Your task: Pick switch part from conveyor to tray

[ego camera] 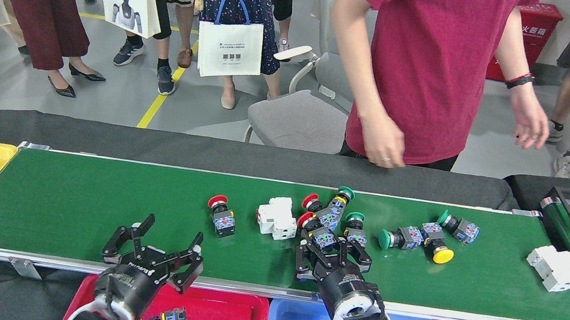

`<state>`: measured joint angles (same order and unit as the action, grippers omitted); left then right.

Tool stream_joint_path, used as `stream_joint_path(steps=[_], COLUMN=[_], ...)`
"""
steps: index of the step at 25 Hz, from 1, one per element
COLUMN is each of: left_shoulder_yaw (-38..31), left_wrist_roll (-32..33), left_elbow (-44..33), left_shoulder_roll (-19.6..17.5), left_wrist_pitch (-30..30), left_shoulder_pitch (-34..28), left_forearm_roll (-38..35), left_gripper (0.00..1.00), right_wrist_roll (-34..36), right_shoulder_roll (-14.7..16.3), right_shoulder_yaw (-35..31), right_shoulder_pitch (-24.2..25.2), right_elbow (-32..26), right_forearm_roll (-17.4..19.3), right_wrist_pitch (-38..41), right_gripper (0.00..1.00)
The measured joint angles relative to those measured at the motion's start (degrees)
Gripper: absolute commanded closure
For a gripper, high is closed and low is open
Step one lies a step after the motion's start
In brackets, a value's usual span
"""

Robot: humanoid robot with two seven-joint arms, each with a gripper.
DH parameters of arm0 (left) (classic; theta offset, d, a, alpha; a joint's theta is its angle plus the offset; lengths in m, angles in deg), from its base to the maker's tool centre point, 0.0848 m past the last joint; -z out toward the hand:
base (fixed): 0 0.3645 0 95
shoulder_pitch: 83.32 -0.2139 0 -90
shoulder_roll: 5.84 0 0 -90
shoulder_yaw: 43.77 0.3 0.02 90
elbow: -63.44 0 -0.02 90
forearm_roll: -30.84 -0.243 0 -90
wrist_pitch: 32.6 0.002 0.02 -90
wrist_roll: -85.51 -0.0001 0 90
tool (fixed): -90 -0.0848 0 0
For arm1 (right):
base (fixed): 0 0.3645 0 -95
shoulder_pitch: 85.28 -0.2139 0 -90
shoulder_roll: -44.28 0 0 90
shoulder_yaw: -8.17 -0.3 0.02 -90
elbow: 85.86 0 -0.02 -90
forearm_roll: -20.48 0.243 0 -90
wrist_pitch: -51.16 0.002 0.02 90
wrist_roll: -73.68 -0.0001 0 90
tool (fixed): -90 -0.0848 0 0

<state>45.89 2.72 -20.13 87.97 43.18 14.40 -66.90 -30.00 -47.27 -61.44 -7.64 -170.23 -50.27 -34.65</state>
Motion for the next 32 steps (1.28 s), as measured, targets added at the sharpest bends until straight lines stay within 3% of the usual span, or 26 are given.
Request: stream_joint_path(steps=[2,5,10,13,14,15,16,18,19,20,22,23,25,29,32], left_shoulder_yaw=[0.02,0.08,0.13,0.13,0.13,0.13,0.12,0.12,0.12,0.12,0.04,-0.07,-0.36,-0.57,-0.75], left_wrist_roll=[0.01,0.01,0.02,0.02,0.02,0.02,0.02,0.02,0.04,0.09,0.17,0.18,-0.05,-0.90,-0.99], left_elbow=[1.93,3.75,6.41,9.33,10.48,11.80,13.22,15.53,16.83,17.99,19.78,20.54,21.99,23.09,22.06], left_shoulder_roll=[0.00,0.00,0.01,0.02,0.02,0.02,0.02,0.02,0.02,-0.02,-0.07,-0.07,-0.07,-0.09,-0.84], left_wrist_pitch=[0.10,0.15,0.18,0.18,0.21,0.34,0.71,1.97,2.79,3.49,4.34,4.48,4.69,4.91,5.19], left_shoulder_pitch=[1.75,2.61,3.48,5.69,6.43,7.29,8.19,9.71,10.70,11.55,12.53,12.65,12.69,13.00,12.36], left_forearm_roll=[-0.12,-0.13,-0.13,-0.13,-0.13,-0.13,-0.13,-0.13,-0.13,-0.13,-0.13,-0.11,0.20,0.37,2.28], left_gripper=[0.00,0.00,0.00,0.00,0.00,0.00,0.00,0.04,0.10,0.24,0.68,0.79,0.89,0.96,0.99], right_wrist_roll=[-1.24,-2.00,-2.50,-2.75,-2.79,-2.99,-3.55,-4.73,-5.54,-5.78,-6.46,-6.68,-7.41,-7.60,-7.62], right_shoulder_roll=[1.62,1.84,1.85,1.83,1.81,1.55,0.56,-1.72,-2.49,-2.85,-3.33,-3.49,-3.57,-5.40,-6.75], right_shoulder_yaw=[0.00,0.03,0.13,0.70,1.56,2.73,3.57,3.97,4.07,4.09,4.09,4.09,4.09,2.40,-3.00], right_shoulder_pitch=[3.98,8.78,16.26,17.81,17.81,17.82,17.82,17.77,17.67,17.56,17.39,17.23,17.00,15.97,13.50], right_elbow=[-6.18,-10.91,-13.12,-13.73,-13.77,-13.72,-13.64,-13.63,-13.63,-13.63,-13.62,-13.63,-13.61,-13.73,-14.03], right_forearm_roll=[1.16,1.38,1.37,1.15,1.01,0.74,0.65,0.67,0.77,0.81,0.82,0.83,0.86,0.97,0.82], right_wrist_pitch=[4.61,10.04,23.06,26.97,27.54,27.78,26.74,23.83,23.10,22.40,21.80,21.64,21.46,20.48,17.35], right_gripper=[0.75,0.75,0.74,0.70,0.59,0.24,0.00,0.00,0.00,0.00,0.00,0.00,0.00,0.02,0.02])
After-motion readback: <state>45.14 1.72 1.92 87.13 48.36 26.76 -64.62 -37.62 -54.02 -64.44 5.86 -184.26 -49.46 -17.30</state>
